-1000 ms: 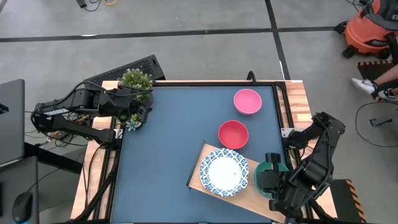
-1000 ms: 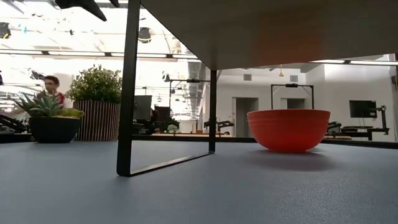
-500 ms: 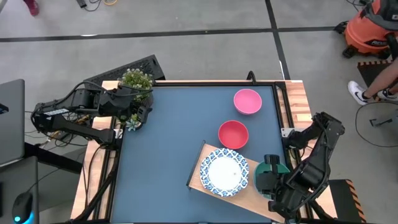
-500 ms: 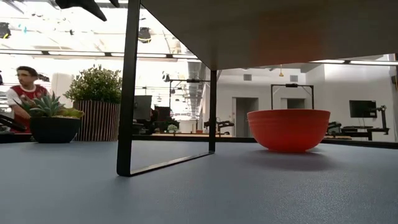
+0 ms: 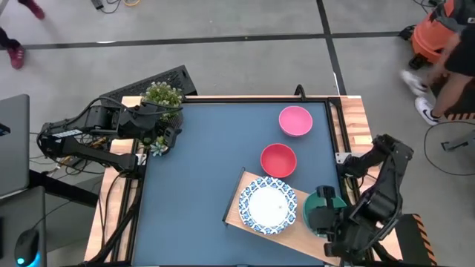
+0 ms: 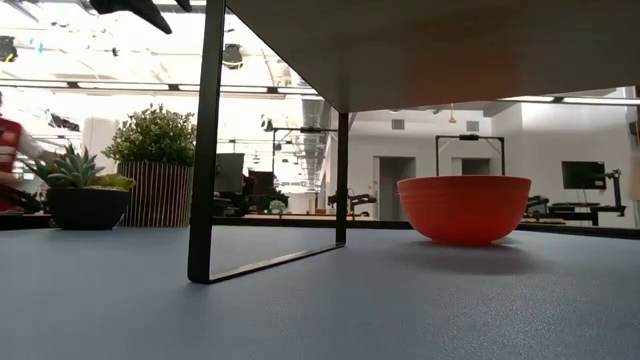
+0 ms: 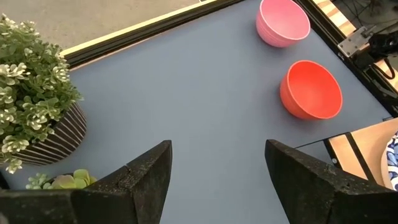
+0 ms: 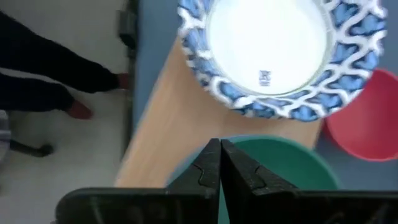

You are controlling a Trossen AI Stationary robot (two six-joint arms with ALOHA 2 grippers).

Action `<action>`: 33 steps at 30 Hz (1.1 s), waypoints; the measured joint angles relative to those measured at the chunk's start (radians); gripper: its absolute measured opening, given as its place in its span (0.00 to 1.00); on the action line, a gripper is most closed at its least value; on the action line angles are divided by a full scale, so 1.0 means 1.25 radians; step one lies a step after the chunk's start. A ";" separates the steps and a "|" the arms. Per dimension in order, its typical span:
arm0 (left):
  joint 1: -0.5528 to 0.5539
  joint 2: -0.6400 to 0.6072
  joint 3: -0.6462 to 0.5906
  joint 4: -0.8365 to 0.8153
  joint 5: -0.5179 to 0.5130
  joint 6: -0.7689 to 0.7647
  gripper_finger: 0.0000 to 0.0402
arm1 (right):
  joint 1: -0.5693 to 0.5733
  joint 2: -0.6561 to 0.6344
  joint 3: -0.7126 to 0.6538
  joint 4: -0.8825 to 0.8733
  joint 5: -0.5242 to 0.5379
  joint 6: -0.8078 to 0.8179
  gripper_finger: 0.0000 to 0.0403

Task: Place and stack bowls onto a shelf
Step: Stack the green bowl on the top of the blue bowl on the shelf, then stack the orange bowl on top of the green bowl on the shelf

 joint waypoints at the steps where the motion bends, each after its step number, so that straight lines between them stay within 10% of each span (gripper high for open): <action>1: 0.000 0.000 0.000 0.000 0.000 0.000 0.61 | -0.001 0.004 -0.006 0.002 -0.001 0.001 0.09; 15: 0.000 0.000 0.000 0.000 0.005 0.000 0.61 | 0.003 0.040 0.023 0.004 -0.022 -0.009 0.07; 22: 0.000 0.000 0.000 0.001 0.018 0.000 0.61 | -0.047 0.011 0.112 -0.057 0.201 -0.035 0.07; 33: 0.000 -0.003 0.000 0.001 0.044 0.000 0.61 | -0.492 -0.142 0.051 -0.058 0.183 -0.212 0.28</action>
